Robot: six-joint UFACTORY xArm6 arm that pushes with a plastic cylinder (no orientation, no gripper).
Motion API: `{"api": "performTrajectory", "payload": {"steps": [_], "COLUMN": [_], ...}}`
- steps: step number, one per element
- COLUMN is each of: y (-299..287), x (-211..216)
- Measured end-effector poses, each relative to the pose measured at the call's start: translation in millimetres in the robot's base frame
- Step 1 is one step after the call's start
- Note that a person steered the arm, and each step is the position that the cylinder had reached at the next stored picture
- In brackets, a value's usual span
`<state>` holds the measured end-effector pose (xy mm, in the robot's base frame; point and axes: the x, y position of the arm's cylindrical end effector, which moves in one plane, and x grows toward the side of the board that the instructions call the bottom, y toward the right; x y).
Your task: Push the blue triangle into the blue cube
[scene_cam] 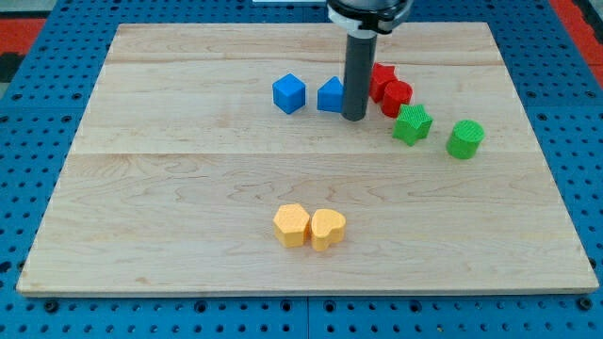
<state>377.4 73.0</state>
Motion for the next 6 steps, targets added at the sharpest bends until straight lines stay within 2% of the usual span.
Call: {"api": "performTrajectory", "payload": {"steps": [2,4,6], "y": [9.9,-51.1,-54.7], "x": [-38.9,-26.4,-27.7]}}
